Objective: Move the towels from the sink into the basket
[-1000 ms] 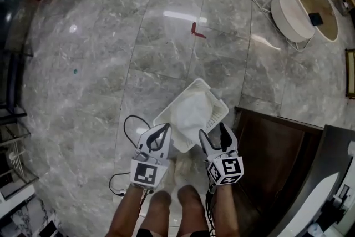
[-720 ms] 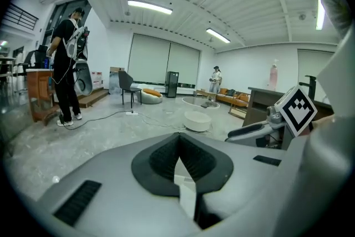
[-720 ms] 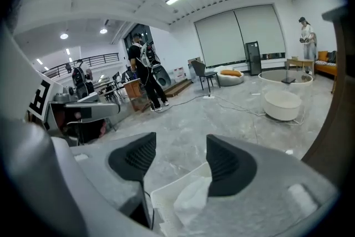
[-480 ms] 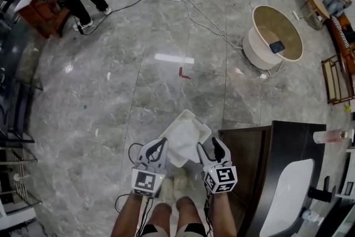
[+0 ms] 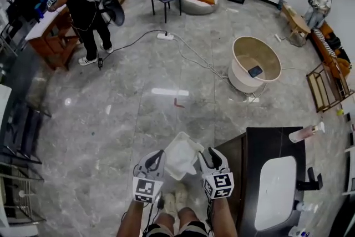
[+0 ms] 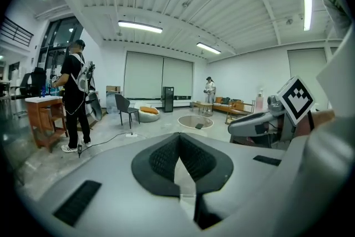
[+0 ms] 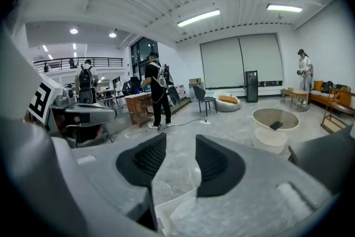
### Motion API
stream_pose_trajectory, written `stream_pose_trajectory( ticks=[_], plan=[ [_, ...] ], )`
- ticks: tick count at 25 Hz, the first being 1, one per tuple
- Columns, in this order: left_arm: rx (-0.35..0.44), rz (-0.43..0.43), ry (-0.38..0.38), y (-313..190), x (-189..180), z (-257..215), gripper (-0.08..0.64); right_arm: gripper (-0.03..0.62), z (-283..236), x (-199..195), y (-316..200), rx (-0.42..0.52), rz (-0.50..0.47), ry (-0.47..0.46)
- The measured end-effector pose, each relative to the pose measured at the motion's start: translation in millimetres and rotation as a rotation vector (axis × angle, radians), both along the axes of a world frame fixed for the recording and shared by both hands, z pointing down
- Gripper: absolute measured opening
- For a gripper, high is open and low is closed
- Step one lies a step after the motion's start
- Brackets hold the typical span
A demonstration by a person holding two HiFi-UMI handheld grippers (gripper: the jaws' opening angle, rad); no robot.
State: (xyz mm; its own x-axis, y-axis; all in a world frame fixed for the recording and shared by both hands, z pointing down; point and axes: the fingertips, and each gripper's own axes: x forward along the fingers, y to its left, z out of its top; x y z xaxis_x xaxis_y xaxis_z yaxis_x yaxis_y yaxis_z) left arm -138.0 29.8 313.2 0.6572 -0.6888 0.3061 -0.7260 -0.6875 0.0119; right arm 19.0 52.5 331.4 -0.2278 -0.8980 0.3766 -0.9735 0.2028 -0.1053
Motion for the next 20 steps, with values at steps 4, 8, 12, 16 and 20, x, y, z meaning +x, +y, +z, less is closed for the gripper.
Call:
stream_pose_trajectory(
  ticks=[4, 8, 12, 16, 20],
  plan=[
    [0.019, 0.017, -0.004, 25.1, -0.8, -41.3, 0.009, 0.143, -50.3, 3.2, 24.6, 0.039, 0.024, 0.035],
    [0.055, 0.026, -0.013, 51.2, -9.2, -81.0, 0.009, 0.12, -91.0, -0.2, 58.5, 0.071, 0.031, 0.099],
    [0.079, 0.029, -0.014, 74.0, -21.1, -107.5, 0.009, 0.098, -122.9, -3.0, 90.7, 0.108, 0.046, 0.141],
    [0.084, 0.023, -0.011, 92.8, -33.9, -120.3, 0.009, 0.087, -142.3, -6.2, 115.9, 0.132, 0.061, 0.166],
    [0.079, 0.015, -0.014, 111.4, -45.2, -120.8, 0.009, 0.067, -147.2, -8.1, 136.6, 0.154, 0.061, 0.206]
  ],
)
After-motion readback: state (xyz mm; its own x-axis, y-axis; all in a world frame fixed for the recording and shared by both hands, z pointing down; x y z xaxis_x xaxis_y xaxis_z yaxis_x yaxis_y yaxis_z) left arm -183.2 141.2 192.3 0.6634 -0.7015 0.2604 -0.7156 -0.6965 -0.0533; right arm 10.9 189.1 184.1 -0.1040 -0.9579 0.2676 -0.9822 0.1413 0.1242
